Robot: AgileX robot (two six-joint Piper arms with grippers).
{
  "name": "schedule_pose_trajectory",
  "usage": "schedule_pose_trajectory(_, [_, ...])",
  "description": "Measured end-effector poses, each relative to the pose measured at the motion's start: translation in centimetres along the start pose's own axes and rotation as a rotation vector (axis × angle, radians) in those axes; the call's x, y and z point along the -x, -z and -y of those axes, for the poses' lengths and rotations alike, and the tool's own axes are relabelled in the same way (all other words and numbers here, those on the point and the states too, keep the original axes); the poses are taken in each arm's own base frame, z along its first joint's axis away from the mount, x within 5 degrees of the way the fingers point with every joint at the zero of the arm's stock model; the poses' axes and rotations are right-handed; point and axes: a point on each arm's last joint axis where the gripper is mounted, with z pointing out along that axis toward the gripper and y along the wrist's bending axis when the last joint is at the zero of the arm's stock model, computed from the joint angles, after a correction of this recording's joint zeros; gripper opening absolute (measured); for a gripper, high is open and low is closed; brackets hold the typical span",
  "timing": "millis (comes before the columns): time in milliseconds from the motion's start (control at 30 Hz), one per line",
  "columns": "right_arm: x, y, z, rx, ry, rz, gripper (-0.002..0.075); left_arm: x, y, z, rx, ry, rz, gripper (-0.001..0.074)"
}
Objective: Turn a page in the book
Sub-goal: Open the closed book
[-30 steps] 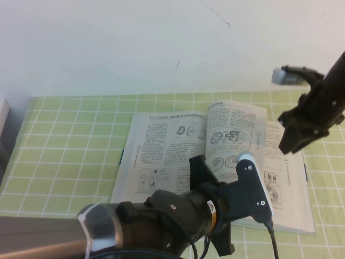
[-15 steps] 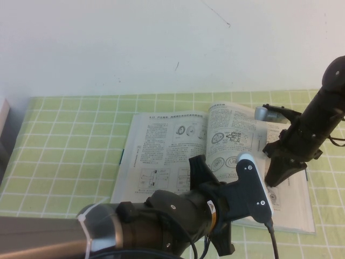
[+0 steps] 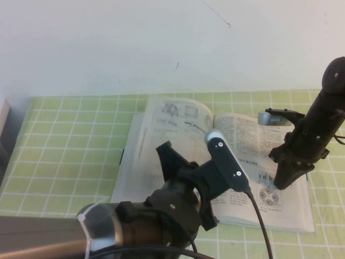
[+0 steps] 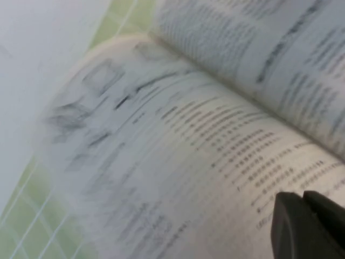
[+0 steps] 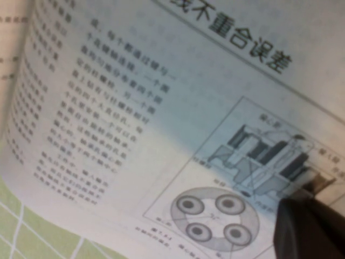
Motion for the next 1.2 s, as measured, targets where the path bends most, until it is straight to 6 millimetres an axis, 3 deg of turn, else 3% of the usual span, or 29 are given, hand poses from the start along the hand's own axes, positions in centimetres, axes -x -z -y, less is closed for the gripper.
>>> schedule_pose_trajectory(200, [-0.1, 0.1, 0.1, -0.015, 0.006, -0.013, -0.0002, -1.1, 0.1, -0.5, 0.066, 0.171, -0.118, -0.0004])
schedule_pose_trajectory(333, [-0.1, 0.1, 0.1, -0.017, 0.005, -0.014, -0.0002, -1.9, -0.1, -0.4, 0.017, 0.328, -0.191, -0.0004])
schedule_pose_trajectory(500, [-0.1, 0.1, 0.1, -0.017, 0.001, -0.014, -0.0002, -2.6, -1.5, -1.3, -0.104, 0.532, -0.215, -0.0004])
schedule_pose_trajectory(633, [-0.1, 0.1, 0.1, -0.017, -0.001, -0.014, -0.0002, -4.0, -3.2, -2.8, -0.106, 0.626, -0.246, -0.0004])
schedule_pose_trajectory(767, [-0.1, 0.1, 0.1, -0.017, -0.001, -0.014, -0.0002, -5.0, -4.2, -3.6, -0.089, 0.649, -0.280, -0.0004])
schedule_pose_trajectory(1067, [-0.2, 0.3, 0.0, -0.022, 0.005, -0.006, -0.0002, -5.6, -4.9, -2.9, -0.118, 0.604, -0.312, -0.0004])
schedule_pose_trajectory(1200, [-0.2, 2.3, -0.5, -0.098, 0.053, 0.070, -0.0002, -4.8, -3.7, -3.9, -0.106, 0.621, -0.277, -0.0004])
